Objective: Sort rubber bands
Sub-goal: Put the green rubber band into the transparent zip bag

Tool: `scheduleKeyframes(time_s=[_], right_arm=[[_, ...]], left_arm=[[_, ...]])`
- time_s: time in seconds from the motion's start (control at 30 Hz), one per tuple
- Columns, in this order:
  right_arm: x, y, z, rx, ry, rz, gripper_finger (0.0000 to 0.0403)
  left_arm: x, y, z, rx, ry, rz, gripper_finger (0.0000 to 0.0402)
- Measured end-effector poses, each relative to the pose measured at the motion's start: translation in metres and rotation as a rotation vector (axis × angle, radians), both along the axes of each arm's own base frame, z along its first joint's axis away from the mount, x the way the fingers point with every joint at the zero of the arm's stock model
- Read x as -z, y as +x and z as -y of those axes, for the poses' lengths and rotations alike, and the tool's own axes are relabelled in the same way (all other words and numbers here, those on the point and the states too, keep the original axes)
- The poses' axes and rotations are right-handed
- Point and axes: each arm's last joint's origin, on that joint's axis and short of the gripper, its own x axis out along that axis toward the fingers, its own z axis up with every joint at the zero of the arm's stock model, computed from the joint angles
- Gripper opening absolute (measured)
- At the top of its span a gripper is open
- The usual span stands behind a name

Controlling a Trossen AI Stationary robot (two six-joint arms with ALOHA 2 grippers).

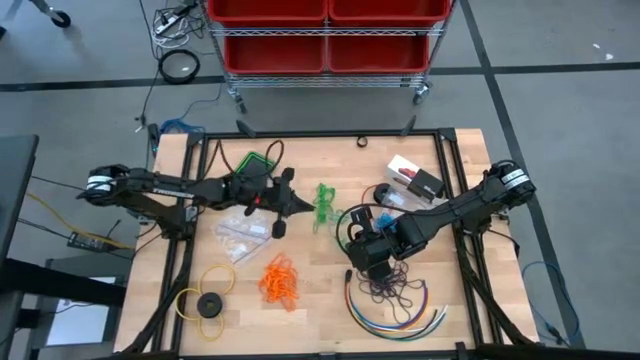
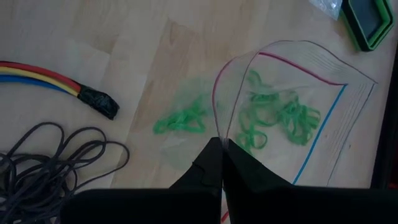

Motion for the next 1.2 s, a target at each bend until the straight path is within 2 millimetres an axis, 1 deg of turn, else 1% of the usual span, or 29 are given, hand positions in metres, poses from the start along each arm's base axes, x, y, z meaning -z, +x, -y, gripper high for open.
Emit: scheduleKeyframes(time_s=[0.23,0.4,0.5,0.6,0.77,0.87,1.0,1.1,1.2], right_arm=[[0.0,0.001,0.0,-0.001,0.002,0.007,0.0],[0.0,0.001,0.0,-0.001,0.003,0.009,0.0],[0.0,0.001,0.0,0.0,0.004,0.01,0.0],[0.0,0.0,-0.001,-0.003,0.004,0.01,0.0],[0.0,-0.001,-0.003,-0.006,0.005,0.008,0.0],[0.0,-0.001,-0.004,-0.004,0.007,0.009,0.0],[0.0,0.0,-0.004,-0.004,0.008,0.012,0.0],[-0.001,0.0,-0.004,-0.003,0.01,0.016,0.0],[-0.001,0.0,-0.004,-0.003,0.01,0.016,0.0]], left_arm=[[-0.018,0.016,0.013,0.05,0.019,0.05,0.0003],[-0.019,0.032,0.018,0.076,0.061,0.0,0.0003],[-0.017,0.037,0.017,0.029,0.086,-0.045,0.0003],[-0.016,0.038,0.015,-0.031,0.128,-0.058,0.0003],[-0.01,0.032,-0.001,-0.18,0.225,-0.155,0.0003],[0.001,0.03,-0.015,-0.262,0.266,-0.263,0.0003],[0.027,0.029,-0.029,-0.293,0.252,-0.429,0.0006],[0.047,0.031,-0.035,-0.318,0.209,-0.533,0.0016],[0.067,0.035,-0.037,-0.315,0.196,-0.609,0.003]])
